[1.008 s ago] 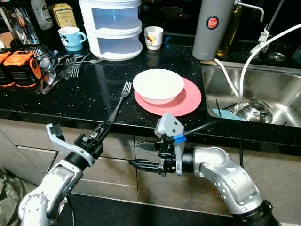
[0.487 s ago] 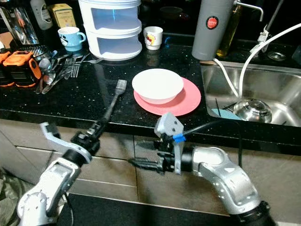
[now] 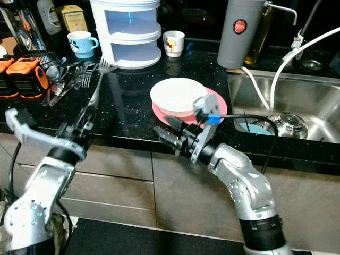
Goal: Kitchen organization
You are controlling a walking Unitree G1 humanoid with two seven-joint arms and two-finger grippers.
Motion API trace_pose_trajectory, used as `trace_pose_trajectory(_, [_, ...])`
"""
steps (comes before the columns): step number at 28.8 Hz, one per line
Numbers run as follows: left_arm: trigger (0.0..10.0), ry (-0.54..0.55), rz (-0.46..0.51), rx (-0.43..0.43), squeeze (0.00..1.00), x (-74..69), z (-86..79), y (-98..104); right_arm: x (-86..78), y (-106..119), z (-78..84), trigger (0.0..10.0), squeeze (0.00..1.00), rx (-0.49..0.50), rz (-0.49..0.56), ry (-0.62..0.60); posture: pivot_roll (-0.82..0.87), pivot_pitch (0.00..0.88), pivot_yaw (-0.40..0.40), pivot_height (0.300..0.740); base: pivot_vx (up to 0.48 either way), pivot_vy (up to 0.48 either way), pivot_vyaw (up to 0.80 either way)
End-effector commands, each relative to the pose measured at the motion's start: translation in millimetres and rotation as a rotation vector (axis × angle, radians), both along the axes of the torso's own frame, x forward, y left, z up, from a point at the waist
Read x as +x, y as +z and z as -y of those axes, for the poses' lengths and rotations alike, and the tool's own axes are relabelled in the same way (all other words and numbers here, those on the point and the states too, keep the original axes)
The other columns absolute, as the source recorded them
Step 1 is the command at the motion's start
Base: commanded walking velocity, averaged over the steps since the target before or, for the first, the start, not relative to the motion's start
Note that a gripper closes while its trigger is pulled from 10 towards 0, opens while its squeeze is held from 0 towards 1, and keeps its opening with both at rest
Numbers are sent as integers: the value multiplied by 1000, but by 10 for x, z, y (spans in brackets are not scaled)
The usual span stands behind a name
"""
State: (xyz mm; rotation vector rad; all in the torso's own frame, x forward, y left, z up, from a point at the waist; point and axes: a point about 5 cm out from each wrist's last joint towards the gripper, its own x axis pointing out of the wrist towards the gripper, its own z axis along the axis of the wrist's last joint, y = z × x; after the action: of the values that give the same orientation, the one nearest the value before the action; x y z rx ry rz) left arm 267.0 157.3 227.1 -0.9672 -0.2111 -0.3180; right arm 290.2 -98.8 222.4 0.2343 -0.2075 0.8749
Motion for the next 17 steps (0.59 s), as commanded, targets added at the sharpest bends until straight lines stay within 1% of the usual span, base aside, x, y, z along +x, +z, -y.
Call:
trace_pose_trajectory(1, [0, -30, 6, 52, 0, 2, 85, 16, 37, -20, 93, 10000, 0, 33, -12, -60, 72, 0, 15, 740, 0, 0, -800])
trace_pose_trajectory(2, [0, -36, 3, 89, 0, 8, 118, 9, 37, -34, 89, 10000, 0, 50, -24, -72, 72, 0, 15, 740, 0, 0, -800])
trace_pose_trajectory(4, [0, -45, -5, 130, 0, 8, 163, -18, 36, -57, 92, 10000, 0, 71, -43, -99, 66, 0, 27, 740, 0, 0, -800])
trace_pose_trajectory(6, [0, -51, -8, 138, 0, 6, 180, -26, 37, -59, 104, 10000, 0, 80, -44, -118, 65, 0, 31, 740, 0, 0, -800])
trace_pose_trajectory(7, [1059, -59, -8, 147, 0, 6, 197, -29, 38, -58, 121, 10000, 0, 87, -42, -134, 65, 0, 32, 740, 0, 0, -800])
trace_pose_trajectory(8, [1725, -64, -6, 155, 0, 9, 210, -26, 42, -55, 140, 10000, 0, 92, -40, -150, 65, 0, 32, 740, 0, 0, -800])
trace_pose_trajectory(9, [1725, -67, -5, 160, 0, 11, 217, -22, 44, -53, 152, 10000, 0, 95, -39, -159, 65, 0, 32, 740, 0, 0, -800])
trace_pose_trajectory(10, [2941, -70, 0, 165, 0, 19, 224, -10, 51, -56, 172, 10000, 0, 98, -41, -175, 62, 0, 34, 740, 0, 0, -800])
trace_pose_trajectory(11, [2941, -70, 0, 165, 0, 19, 224, -10, 51, -56, 172, 10000, 0, 98, -41, -175, 62, 0, 34, 740, 0, 0, -800])
trace_pose_trajectory(12, [4235, -72, 3, 168, 0, 26, 227, -3, 57, -59, 185, 10000, 0, 99, -43, -185, 61, 0, 34, 740, 0, 0, 0])
trace_pose_trajectory(13, [5137, -79, 12, 175, 0, 41, 238, 20, 65, -59, 207, 10000, 0, 99, -43, -199, 60, 0, 34, 740, 0, 0, 0])
trace_pose_trajectory(14, [7529, -88, 26, 190, 0, 63, 252, 52, 74, -57, 236, 10000, 0, 94, -41, -218, 57, 0, 31, 740, 0, 0, 0])
trace_pose_trajectory(15, [8000, -95, 37, 201, 0, 78, 264, 75, 79, -53, 254, 10000, 0, 89, -38, -234, 56, 0, 32, 740, 0, 0, 0])
trace_pose_trajectory(16, [9490, -102, 46, 213, 0, 91, 275, 97, 80, -48, 269, 10000, 0, 84, -32, -246, 56, 0, 32, 740, 0, 0, 0])
trace_pose_trajectory(17, [10000, -105, 50, 219, 0, 98, 280, 107, 80, -45, 276, 10000, 0, 81, -28, -253, 56, 0, 32, 740, 0, 0, 0])
